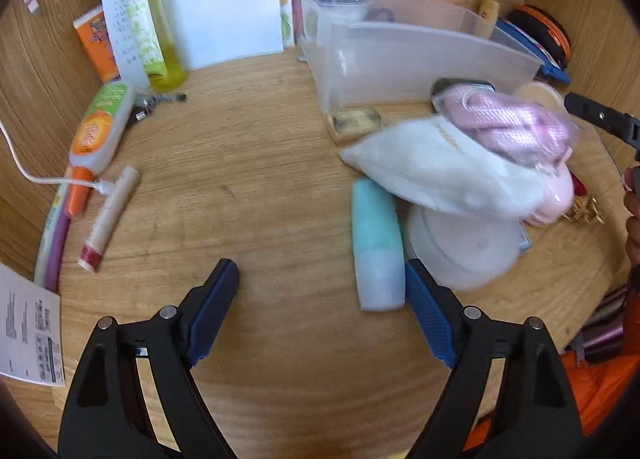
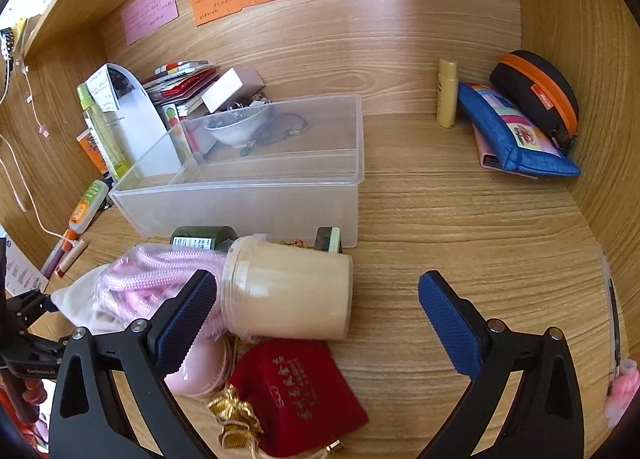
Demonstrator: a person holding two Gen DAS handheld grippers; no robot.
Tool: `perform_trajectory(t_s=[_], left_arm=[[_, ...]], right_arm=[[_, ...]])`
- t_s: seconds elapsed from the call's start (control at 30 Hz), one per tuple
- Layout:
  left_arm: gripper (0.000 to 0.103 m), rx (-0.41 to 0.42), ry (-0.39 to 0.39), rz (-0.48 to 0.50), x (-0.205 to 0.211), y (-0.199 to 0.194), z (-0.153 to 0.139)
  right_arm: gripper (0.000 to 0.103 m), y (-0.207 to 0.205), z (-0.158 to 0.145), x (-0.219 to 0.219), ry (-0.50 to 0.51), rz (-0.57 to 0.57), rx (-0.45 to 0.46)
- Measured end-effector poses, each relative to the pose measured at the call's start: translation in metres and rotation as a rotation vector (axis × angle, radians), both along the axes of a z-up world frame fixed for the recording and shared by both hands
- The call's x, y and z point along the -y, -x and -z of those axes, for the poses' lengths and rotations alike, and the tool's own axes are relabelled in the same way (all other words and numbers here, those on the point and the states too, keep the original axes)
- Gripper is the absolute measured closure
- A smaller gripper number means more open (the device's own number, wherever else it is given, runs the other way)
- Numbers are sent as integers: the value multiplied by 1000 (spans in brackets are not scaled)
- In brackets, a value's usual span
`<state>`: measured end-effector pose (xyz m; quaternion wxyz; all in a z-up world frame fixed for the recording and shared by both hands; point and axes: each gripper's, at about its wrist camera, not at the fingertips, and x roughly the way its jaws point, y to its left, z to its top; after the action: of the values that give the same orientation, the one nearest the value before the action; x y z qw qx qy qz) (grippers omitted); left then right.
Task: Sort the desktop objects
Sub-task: 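Grasp the teal-and-white tube with the left tool while the right tool grasps the cream jar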
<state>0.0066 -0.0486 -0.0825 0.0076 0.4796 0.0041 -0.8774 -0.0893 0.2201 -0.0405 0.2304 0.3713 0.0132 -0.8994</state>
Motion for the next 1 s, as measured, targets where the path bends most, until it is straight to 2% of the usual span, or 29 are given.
perform_trajectory(t_s=[0.17,0.37,0.43,0.5,0.53,0.63,0.73,0.8,1.0], left_arm=[[19,-10,0,-32,10,8,0],[22,-26,-2,-27,13,16,0],[24,-38,-1,-23,12,18,-1],[31,-50,0,-15,12,19,-2],[33,-55,1,-15,12,20,-2],[45,-70,3,-10,12,21,-3],[62,-81,7,-13,14,20,-4],[76,-88,18,-17,15,18,-5],[78,-93,35,-65,25,13,-5]], right_arm=[[10,11,7,7,-16,-23,40],[12,20,14,8,-1,-46,88],[18,21,16,10,1,-65,102],[33,22,19,14,-5,-86,120],[35,22,20,17,-10,-93,125],[36,22,21,18,-22,-92,122],[36,22,22,16,-18,-89,120],[36,21,21,15,-21,-80,113],[37,21,19,4,9,-47,102]])
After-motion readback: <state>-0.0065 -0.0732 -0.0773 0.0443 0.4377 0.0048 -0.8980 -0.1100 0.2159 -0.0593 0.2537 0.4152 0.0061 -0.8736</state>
